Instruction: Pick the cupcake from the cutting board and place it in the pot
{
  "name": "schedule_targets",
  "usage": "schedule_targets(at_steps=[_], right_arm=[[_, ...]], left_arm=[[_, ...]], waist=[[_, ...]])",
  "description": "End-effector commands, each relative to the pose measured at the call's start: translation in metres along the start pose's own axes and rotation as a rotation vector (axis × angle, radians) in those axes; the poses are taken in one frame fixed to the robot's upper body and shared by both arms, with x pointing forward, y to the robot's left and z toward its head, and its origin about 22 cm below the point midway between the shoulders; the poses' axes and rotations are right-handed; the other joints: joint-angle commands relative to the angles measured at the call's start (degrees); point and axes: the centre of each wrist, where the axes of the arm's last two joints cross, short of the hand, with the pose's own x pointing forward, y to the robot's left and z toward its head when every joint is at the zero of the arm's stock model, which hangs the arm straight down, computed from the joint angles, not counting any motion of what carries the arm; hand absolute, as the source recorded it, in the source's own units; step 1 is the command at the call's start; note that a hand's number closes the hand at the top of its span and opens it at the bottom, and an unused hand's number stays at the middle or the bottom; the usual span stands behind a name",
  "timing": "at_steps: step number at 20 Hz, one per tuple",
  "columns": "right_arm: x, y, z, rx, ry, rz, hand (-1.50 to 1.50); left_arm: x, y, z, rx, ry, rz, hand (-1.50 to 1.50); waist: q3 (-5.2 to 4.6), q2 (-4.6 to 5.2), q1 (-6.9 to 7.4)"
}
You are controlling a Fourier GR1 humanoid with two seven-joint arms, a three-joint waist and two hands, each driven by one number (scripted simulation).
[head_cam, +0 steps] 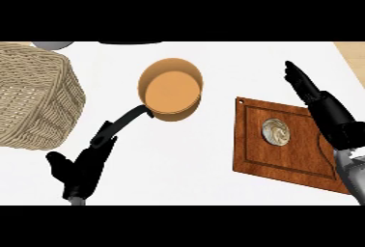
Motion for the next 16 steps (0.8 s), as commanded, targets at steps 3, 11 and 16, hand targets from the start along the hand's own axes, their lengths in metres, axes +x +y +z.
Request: schedule_targets(at_steps=[3,11,16], right_arm=[[0.002,-0.018,-0.033,0.156,-0.171,-0.150,1.50],[-0.030,-0.062,-0.034,0.303,-0.412,-0.098,-1.50],[-0.038,-0.098,-0.040,0.394,-0.579,-0.195,-1.50]], left_arm=[[0.066,0.009,-0.024,0.037,-0.215,-0.111,0.00],[0.121,0.011,-0.034,0.081,-0.377,-0.145,0.00],[0.131,0.007,-0.038,0.119,-0.370,-0.151,0.00]], waist=[[0.73,2.02,5.05],[1.07,3.32,7.27],[0.85,2.90,6.54]])
